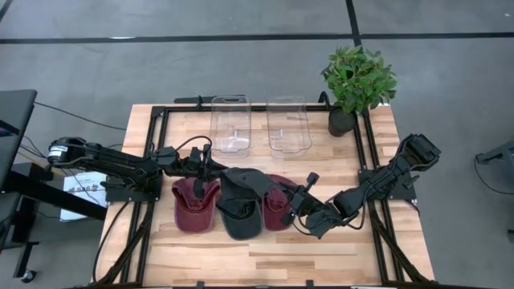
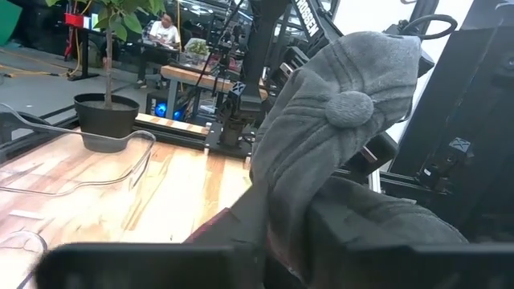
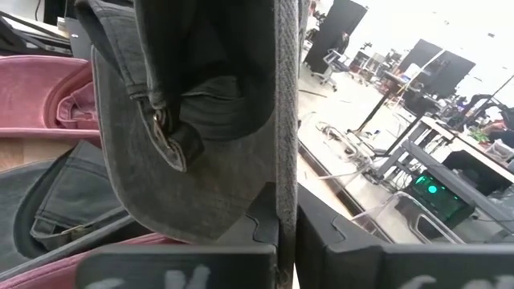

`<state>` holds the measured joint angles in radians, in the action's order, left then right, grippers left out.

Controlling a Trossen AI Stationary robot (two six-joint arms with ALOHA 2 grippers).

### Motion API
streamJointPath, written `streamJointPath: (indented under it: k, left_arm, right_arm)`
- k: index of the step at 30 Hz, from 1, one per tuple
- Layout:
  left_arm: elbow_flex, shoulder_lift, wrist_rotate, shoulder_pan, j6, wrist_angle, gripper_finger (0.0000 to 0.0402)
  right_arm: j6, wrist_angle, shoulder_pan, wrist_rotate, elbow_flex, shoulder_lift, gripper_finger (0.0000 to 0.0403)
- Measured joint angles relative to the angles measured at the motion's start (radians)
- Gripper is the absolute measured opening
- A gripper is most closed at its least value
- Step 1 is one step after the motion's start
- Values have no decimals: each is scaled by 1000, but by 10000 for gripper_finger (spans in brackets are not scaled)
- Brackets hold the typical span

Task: Pick & Place hat
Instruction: Put the right black cap into the left transparent bin

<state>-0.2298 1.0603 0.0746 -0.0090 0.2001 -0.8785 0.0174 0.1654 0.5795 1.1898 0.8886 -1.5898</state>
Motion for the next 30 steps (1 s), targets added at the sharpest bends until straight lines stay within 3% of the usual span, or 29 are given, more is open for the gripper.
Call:
streamJointPath:
  k: [3, 17, 30]
  left_arm:
    - [0, 0, 0, 0, -8, -5, 12]
    - [0, 0, 0, 0, -11, -21, 9]
    - [0, 0, 0, -1, -11, -28, 9]
  right_arm:
    - [1, 0, -6, -13, 0, 0, 10]
    - [8, 1, -20, -94, 0, 0, 19]
    - [9, 3, -19, -119, 0, 0, 96]
